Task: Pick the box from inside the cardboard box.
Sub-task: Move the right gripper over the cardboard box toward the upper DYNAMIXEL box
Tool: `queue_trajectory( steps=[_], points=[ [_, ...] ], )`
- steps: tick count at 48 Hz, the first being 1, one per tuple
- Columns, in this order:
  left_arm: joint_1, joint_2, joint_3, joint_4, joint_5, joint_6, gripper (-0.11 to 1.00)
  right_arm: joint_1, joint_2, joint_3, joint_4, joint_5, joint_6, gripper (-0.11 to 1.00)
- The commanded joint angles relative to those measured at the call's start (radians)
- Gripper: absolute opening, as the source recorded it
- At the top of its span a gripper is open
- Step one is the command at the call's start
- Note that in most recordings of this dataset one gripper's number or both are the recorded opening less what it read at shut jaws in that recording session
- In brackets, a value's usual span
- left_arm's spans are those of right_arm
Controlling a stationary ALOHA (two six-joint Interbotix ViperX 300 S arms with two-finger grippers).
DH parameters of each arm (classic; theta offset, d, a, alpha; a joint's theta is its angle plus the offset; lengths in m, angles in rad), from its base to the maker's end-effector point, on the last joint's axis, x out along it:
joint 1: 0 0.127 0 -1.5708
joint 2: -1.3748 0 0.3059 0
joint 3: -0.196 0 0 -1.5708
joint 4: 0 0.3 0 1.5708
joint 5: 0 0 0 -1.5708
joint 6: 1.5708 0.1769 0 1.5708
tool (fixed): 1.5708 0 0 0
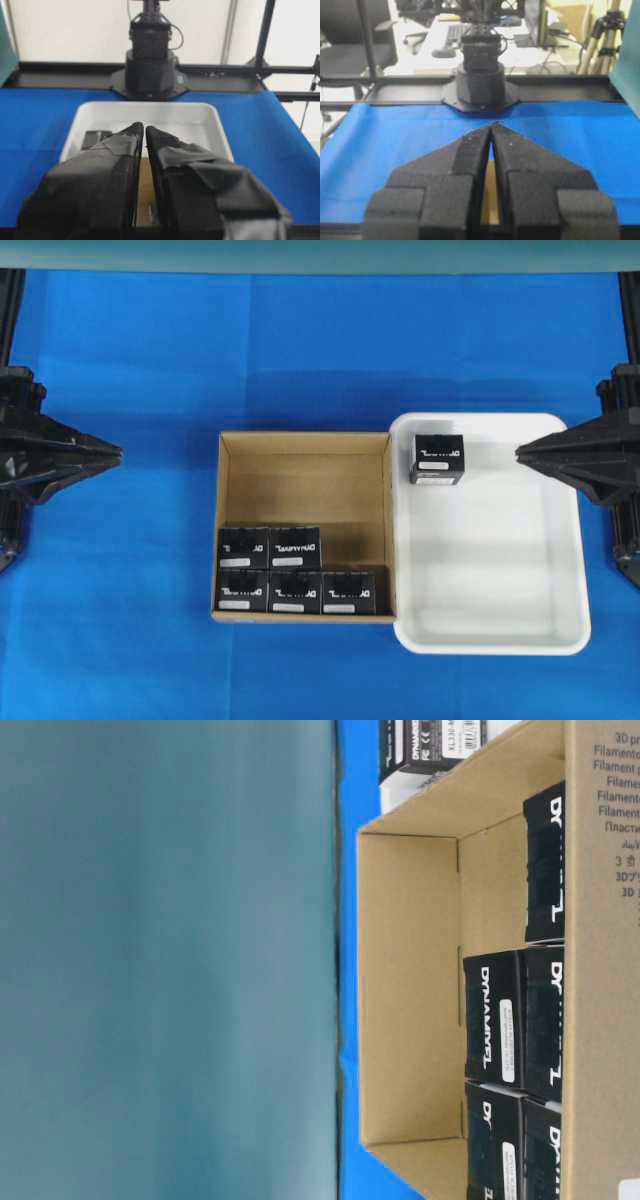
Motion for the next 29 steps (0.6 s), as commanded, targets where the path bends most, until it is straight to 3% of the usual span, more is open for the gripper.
queue_trajectory(
  steps=[1, 4, 10, 18, 29],
  points=[
    [0.005, 0.017, -0.04, 0.015, 0.032, -0.005, 0.14, -0.008, 0.011, -0.028, 0.012, -0.006, 0.014, 0.14],
    [0.0, 0.017, -0.061, 0.015, 0.071, -0.003, 0.09, -0.009, 0.023, -0.049, 0.051, 0.006, 0.021, 0.14],
    [0.0, 0.014, -0.098, 0.015, 0.153, -0.002, -0.06, -0.028, 0.071, -0.097, 0.092, 0.051, 0.043, 0.02],
    [0.003, -0.011, -0.109, 0.015, 0.224, -0.005, -0.07, -0.051, 0.166, -0.196, 0.1, 0.227, 0.106, 0.01],
    [0.006, -0.031, -0.146, 0.015, 0.318, -0.005, -0.07, -0.061, 0.322, -0.379, 0.101, 0.552, 0.242, 0.01]
  ],
)
